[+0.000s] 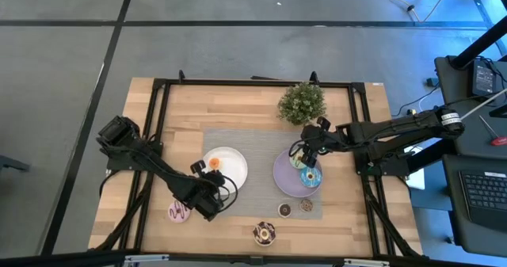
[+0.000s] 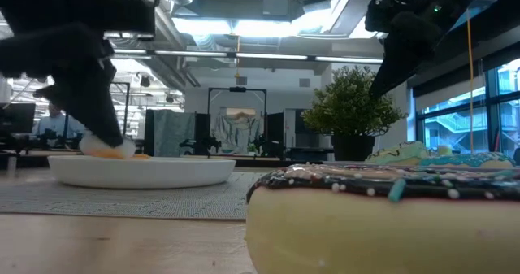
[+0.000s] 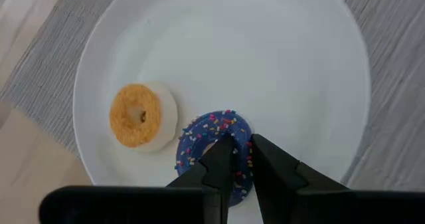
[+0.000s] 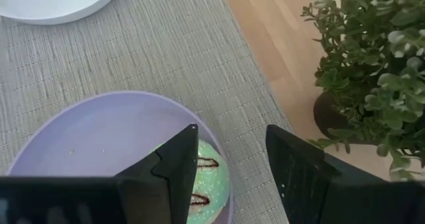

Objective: Pick & Place donuts
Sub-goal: Put the small purple donut on the white plate

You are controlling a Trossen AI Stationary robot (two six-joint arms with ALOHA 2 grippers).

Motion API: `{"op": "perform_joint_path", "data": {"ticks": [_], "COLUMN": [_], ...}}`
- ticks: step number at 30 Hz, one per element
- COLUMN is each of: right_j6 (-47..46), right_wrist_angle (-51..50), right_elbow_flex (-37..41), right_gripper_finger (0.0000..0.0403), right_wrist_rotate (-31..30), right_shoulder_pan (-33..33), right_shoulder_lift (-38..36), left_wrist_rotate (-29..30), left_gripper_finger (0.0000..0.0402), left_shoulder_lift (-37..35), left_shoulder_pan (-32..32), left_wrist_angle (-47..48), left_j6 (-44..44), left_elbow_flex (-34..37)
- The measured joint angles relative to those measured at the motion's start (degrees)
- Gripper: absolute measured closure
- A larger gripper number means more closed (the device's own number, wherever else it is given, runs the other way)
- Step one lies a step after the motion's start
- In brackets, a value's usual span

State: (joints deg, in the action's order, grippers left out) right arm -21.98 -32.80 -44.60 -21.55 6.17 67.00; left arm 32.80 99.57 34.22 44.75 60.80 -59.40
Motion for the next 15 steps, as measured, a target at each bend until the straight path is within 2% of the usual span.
{"op": "perform_joint_path", "data": {"ticks": [15], "right_j6": [-0.24], "right_wrist_angle": [-0.02], "right_elbow_flex": [-0.01], "right_gripper_finger": [0.0224], "right_wrist_rotate": [0.17], "right_shoulder_pan": [0.0], "right_shoulder_lift": [0.0], "left_wrist_rotate": [-1.02], "left_gripper_finger": [0.0344], "left_shoulder_lift": [0.66], "left_shoulder_pan": [0.17], "left_wrist_angle": [0.0], "left_j6": [-3.43], "left_elbow_flex": [0.0]}}
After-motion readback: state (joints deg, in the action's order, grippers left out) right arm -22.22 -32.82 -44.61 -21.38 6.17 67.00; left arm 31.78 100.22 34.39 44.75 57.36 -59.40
